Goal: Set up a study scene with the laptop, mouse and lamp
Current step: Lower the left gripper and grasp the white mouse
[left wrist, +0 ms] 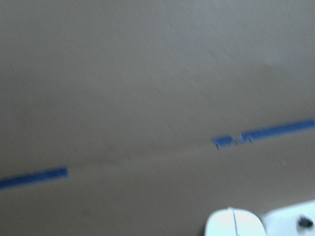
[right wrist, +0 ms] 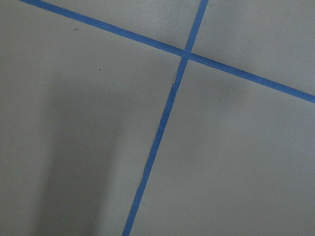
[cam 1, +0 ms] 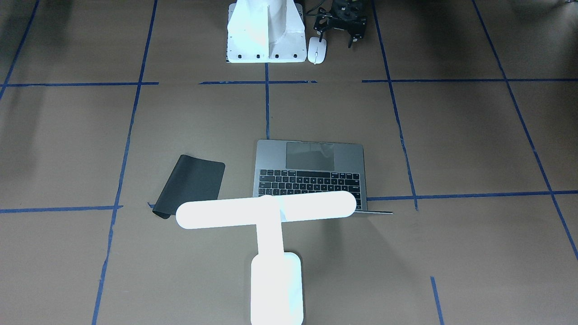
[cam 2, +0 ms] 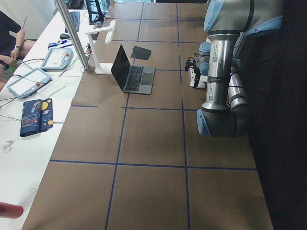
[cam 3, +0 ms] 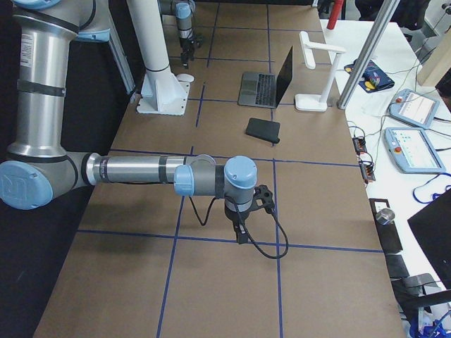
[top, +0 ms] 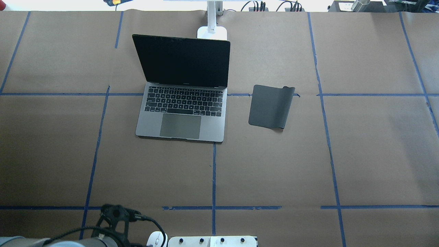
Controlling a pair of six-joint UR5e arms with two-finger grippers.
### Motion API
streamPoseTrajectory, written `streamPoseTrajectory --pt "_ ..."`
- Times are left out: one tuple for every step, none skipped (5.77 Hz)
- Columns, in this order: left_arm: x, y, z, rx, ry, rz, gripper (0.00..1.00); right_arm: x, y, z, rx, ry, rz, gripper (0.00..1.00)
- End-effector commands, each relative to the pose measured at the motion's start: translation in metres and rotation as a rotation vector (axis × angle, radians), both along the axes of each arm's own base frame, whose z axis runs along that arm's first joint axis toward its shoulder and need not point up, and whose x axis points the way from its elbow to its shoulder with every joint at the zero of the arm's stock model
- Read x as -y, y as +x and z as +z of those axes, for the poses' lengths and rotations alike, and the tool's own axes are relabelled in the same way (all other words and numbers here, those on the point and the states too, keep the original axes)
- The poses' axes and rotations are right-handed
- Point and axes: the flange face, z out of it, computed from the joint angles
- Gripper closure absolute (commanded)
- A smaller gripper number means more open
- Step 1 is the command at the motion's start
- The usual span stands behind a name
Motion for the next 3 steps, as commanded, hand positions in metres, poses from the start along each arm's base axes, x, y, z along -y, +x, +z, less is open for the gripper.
streamPoseTrajectory --pt "-0.03 0.018 0.002 0.003 0.006 0.009 0.0 0.0 0.0 -0.003 0.004 0.005 0.001 0.0" --pt "-0.033 0.023 -0.014 -0.031 0.012 0.003 0.0 0.001 0.0 -0.006 0.007 0.009 0.001 0.0" --pt "-0.03 0.027 -0.011 -0.023 0.028 -0.022 0.0 0.001 -0.001 -0.006 0.009 0.009 0.001 0.0"
